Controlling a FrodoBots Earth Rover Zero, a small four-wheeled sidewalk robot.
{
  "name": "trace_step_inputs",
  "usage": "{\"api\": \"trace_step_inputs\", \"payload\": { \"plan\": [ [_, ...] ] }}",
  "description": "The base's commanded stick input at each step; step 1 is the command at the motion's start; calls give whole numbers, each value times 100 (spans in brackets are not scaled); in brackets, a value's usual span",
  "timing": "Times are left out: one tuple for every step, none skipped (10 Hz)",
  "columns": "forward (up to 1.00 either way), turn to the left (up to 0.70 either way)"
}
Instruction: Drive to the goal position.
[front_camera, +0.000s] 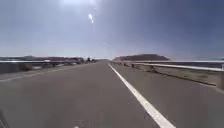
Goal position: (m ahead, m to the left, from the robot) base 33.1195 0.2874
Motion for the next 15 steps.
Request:
{"api": "trace_step_inputs", "payload": {
  "plan": [
    [100,0],
    [100,0],
    [100,0],
    [100,0],
    [100,0],
    [100,0],
    [100,0],
    [100,0],
    [100,0],
    [100,10],
    [100,23],
    [100,27],
    [100,27],
    [100,0],
    [100,0]
  ]
}}
